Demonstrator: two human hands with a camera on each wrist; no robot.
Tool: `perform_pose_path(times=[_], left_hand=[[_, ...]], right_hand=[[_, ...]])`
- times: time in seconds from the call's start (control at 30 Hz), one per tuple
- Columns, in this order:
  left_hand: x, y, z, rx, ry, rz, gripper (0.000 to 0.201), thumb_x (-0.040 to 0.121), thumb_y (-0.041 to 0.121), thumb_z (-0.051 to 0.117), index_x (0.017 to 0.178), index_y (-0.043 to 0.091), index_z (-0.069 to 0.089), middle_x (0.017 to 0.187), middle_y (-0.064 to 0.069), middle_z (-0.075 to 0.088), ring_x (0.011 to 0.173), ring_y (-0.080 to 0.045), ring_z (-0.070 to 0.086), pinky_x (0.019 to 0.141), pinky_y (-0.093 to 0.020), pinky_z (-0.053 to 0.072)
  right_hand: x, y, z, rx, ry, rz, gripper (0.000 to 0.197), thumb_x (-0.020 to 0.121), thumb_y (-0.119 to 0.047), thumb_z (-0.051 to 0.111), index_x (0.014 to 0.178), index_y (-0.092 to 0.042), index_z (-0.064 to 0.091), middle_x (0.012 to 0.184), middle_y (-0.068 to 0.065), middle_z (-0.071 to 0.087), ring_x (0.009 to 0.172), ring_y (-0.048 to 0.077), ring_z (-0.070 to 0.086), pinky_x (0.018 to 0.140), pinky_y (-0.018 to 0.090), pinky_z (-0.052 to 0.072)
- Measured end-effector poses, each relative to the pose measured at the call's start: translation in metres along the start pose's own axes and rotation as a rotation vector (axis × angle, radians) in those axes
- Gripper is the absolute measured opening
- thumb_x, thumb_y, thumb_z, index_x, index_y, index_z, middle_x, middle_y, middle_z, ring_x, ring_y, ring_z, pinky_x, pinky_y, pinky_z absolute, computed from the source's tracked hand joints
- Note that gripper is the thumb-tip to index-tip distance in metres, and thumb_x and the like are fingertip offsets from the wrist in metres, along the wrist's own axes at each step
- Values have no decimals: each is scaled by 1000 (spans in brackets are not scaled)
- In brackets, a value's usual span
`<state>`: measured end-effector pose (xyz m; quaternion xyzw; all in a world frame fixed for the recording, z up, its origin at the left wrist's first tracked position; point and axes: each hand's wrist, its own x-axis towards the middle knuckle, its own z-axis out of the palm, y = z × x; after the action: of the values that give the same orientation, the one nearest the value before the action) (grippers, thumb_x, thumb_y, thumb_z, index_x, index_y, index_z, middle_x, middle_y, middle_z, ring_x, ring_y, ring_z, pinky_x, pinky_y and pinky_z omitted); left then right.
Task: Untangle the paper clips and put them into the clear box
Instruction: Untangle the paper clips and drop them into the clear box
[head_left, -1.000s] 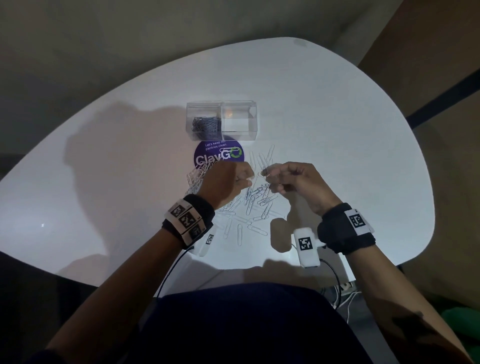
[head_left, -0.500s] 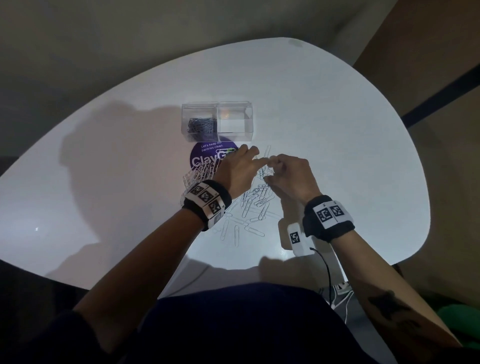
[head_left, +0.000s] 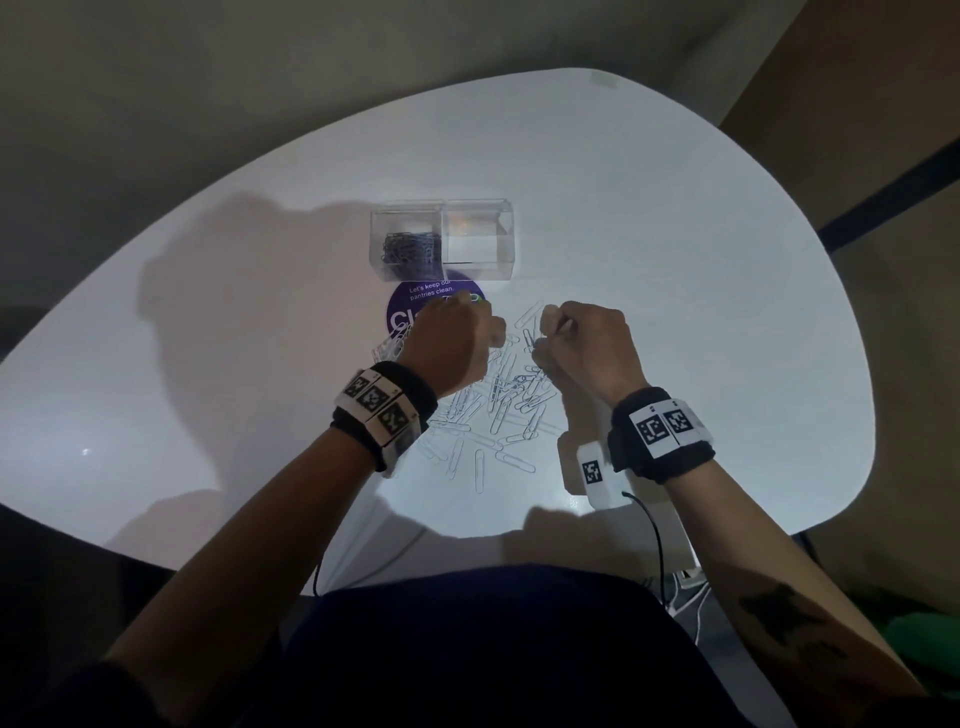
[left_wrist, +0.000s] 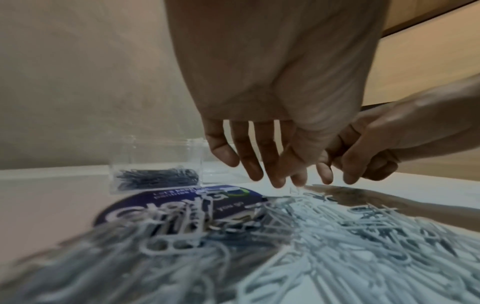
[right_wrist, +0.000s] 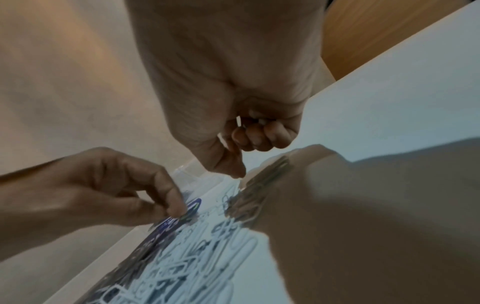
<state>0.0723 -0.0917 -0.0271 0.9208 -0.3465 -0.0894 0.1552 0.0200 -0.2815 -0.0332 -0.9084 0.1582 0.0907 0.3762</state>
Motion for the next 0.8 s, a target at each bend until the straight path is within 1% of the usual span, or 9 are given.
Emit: perform_pose_path(times=[0.1, 0.17, 0.27, 0.43, 0.5, 0.53, 0.63, 0.7, 0.8], left_hand=[[10, 8, 10, 5, 51, 82, 16, 77, 9, 69, 89, 19, 74, 77, -3, 67, 70, -25, 60, 58, -32, 46], [18, 13, 19, 56, 45, 128, 16, 77, 16, 75, 92, 20, 74, 78, -3, 66, 72, -26, 61, 61, -34, 49], [24, 17, 29, 111, 22, 125, 17, 75, 22, 78, 92, 23, 74, 82, -1, 66, 77, -24, 62, 64, -33, 48], [27, 15, 29, 148, -42, 109, 13, 71, 17, 76, 66, 19, 64, 69, 1, 58, 69, -22, 56, 53, -32, 47], [25, 13, 29, 96, -45, 88, 12, 70, 11, 72, 63, 13, 62, 70, -4, 57, 72, -24, 55, 52, -35, 49], [24, 13, 28, 67, -54, 66, 9, 71, 10, 69, 65, 10, 63, 73, -6, 57, 76, -26, 55, 54, -38, 50], [23, 12, 28, 1, -103, 5, 7, 81, 14, 66, 84, 8, 65, 89, -7, 59, 93, -25, 52, 66, -36, 47], [22, 13, 28, -32, -106, -17, 14, 85, 17, 66, 96, 8, 63, 95, -7, 60, 99, -23, 51, 69, -32, 41], [24, 20, 25, 38, -148, -62, 11, 89, 16, 61, 96, 9, 66, 100, -8, 61, 103, -25, 51, 76, -37, 47]], right_hand=[[0, -1, 3, -31, -21, -8, 6, 75, -12, 66, 77, -16, 69, 73, -6, 67, 78, 17, 64, 71, 28, 50], [1, 5, 5, -59, -23, -12, 9, 73, -13, 74, 78, -18, 70, 77, -5, 69, 81, 19, 65, 76, 32, 53], [1, 13, 5, -65, -8, -1, 15, 73, -7, 69, 77, -22, 70, 82, -3, 72, 85, 20, 66, 79, 33, 53], [-2, 15, -4, 42, 40, 36, 15, 90, -13, 55, 82, -14, 68, 75, -4, 65, 79, 17, 61, 69, 25, 45], [-2, 17, -5, 228, 6, 104, 22, 95, -8, 49, 99, -8, 70, 83, 3, 70, 79, 16, 62, 74, 22, 48], [-3, 17, -5, 388, -29, 156, 25, 95, -1, 46, 107, -4, 68, 84, 11, 70, 73, 19, 62, 74, 27, 50], [-9, 9, -6, 821, -90, 258, 32, 90, 19, 39, 116, 10, 56, 85, 33, 62, 62, 30, 55, 60, 34, 48], [-10, 5, -8, 938, -89, 303, 37, 86, 26, 38, 116, 14, 54, 90, 36, 60, 68, 34, 55, 58, 32, 48], [-9, 5, -10, 1002, -85, 357, 35, 81, 22, 40, 111, 16, 56, 88, 36, 62, 69, 35, 58, 65, 37, 51]])
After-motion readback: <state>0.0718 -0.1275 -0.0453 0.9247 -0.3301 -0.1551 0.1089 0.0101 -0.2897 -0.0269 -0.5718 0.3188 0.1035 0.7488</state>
